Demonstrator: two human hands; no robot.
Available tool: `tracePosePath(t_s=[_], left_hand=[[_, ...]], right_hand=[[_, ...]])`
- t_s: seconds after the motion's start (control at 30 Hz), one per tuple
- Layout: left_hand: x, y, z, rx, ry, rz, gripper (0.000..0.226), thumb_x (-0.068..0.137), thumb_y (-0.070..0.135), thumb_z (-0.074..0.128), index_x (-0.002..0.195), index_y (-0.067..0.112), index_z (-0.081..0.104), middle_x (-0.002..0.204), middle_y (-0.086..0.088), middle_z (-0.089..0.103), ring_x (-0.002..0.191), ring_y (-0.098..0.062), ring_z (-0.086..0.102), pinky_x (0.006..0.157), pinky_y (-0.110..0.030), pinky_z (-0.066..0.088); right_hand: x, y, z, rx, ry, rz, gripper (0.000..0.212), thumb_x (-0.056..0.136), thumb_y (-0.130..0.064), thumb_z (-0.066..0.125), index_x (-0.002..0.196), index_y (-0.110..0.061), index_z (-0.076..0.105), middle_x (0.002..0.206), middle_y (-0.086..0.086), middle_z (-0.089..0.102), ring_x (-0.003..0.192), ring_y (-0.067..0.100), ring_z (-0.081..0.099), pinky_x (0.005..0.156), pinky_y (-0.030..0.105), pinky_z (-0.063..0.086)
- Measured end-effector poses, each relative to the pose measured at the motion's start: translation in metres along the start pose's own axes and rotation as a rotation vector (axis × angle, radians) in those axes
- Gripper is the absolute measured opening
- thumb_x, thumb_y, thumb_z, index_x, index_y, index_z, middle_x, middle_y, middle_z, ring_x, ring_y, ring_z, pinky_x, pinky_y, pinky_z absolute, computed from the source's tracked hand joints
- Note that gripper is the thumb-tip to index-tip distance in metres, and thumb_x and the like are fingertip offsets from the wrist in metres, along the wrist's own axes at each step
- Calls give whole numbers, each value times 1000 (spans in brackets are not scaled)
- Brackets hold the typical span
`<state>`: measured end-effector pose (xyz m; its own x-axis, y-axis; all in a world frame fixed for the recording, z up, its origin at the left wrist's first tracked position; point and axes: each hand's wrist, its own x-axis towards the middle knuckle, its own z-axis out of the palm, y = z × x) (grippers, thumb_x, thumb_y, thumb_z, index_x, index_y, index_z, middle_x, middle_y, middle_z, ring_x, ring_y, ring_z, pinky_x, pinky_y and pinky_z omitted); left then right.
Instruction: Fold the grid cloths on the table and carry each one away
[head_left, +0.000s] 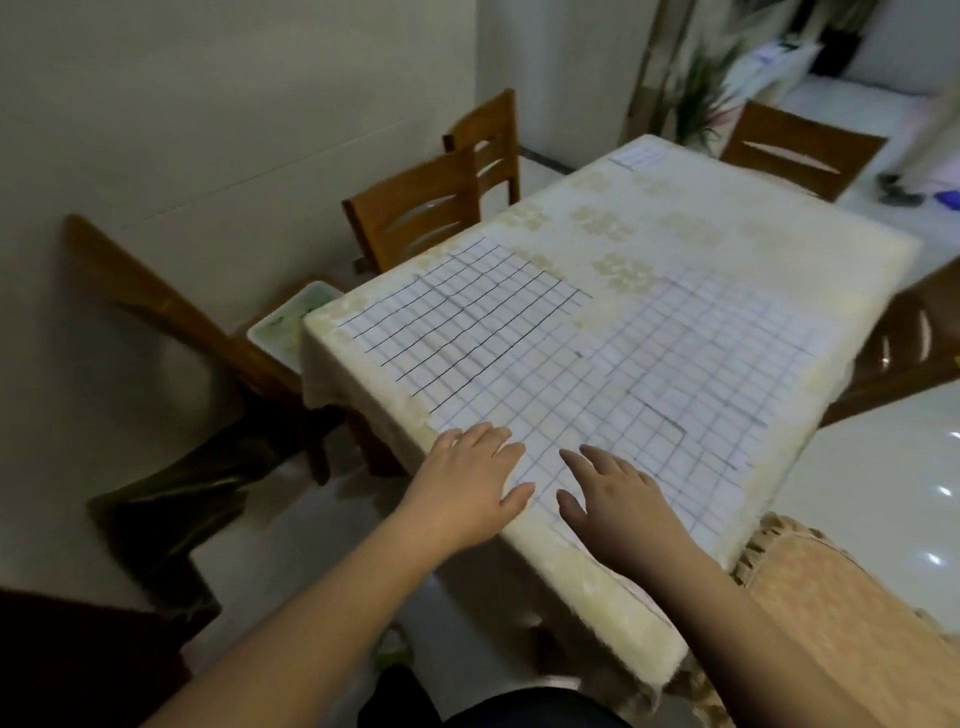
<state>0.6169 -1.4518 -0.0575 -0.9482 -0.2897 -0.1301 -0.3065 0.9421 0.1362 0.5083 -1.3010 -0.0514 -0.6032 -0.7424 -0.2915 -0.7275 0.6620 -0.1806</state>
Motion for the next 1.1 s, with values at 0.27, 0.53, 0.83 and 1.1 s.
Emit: tracePosePath(t_s=[0.27,0.53,0.83,1.1], left_hand=[[57,-84,-22,19,-65,244,60,99,54,25,152,26,25,161,5,20,148,-14,11,119,-36,8],[109,-101,-22,27,-118,444,58,101,52,26,152,26,23,161,4,19,149,-15,12,120,-37,9],[193,-71,-11,83,-139,588,58,101,49,33,152,23,24,157,1,27,145,-17,21,117,-37,17],[284,-19,27,158,-232,661,58,102,45,32,153,18,24,162,-4,16,149,-20,10,119,-37,12]], right_hand=[[43,-40,-5,85,52,248,57,102,-46,30,154,-27,16,162,-4,17,147,17,19,118,37,17],[58,-48,-4,149,77,431,63,102,-47,31,155,-31,2,164,-2,7,149,19,14,119,38,16],[87,4,8,194,80,560,64,101,-44,32,156,-24,5,164,1,2,150,20,0,120,39,5],[146,83,26,268,71,613,64,101,-40,34,156,-19,8,164,4,2,150,22,0,121,41,4]])
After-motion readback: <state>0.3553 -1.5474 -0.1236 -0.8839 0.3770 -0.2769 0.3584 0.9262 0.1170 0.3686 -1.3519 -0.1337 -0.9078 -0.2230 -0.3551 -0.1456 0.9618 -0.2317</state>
